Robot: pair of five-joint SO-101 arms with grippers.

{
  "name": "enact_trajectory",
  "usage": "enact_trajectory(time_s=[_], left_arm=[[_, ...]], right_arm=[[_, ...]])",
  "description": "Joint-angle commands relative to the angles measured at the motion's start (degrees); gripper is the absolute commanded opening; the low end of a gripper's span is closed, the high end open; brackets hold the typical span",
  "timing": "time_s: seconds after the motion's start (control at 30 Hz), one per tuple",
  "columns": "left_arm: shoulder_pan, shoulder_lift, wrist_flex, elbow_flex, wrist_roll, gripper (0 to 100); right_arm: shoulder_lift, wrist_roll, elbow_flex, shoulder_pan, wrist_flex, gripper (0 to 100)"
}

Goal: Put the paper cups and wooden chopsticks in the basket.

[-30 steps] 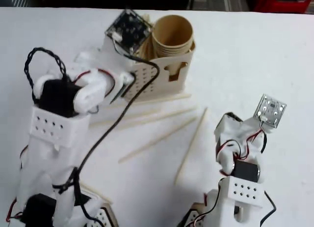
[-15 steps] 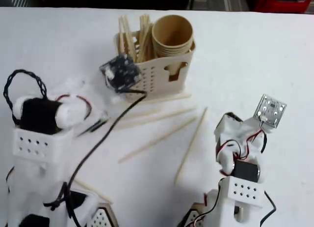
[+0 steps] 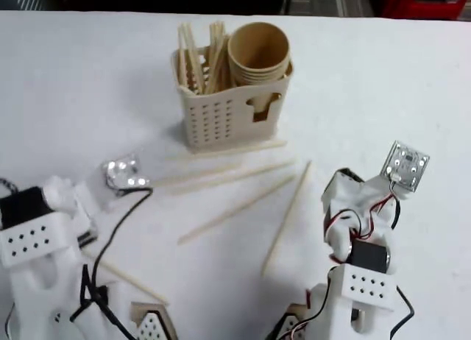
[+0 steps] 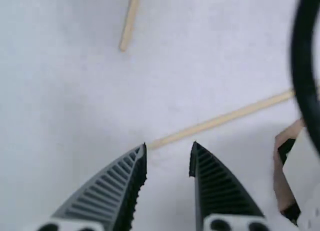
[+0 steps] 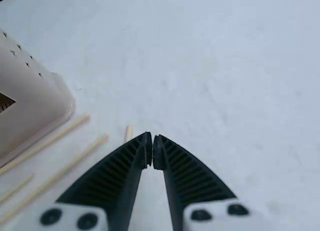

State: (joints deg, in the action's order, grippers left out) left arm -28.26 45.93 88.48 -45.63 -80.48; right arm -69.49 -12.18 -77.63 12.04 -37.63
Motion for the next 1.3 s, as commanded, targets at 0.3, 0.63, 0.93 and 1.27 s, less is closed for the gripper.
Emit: enact_trajectory(time_s=[0.3, 0.63, 0.93, 1.27], left_arm=[[-10.42, 2.15, -29.1, -26.81, -20.31, 24], [-10.15, 2.24, -40.18, -36.04, -23.12, 23], [-10.07, 2.33, -44.66, -32.26, -15.3, 21], [-8.48, 2.33, -31.47, -16.7, 14.59, 21]], right_arm=[[-0.57, -0.62, 0.35, 0.4, 1.1, 1.8], [-0.57, -0.53, 0.35, 0.4, 1.1, 1.8], [-0.57, -0.44, 0.09, -0.75, 1.1, 1.8], [-0.92, -0.18, -3.52, -1.19, 6.99, 1.8]])
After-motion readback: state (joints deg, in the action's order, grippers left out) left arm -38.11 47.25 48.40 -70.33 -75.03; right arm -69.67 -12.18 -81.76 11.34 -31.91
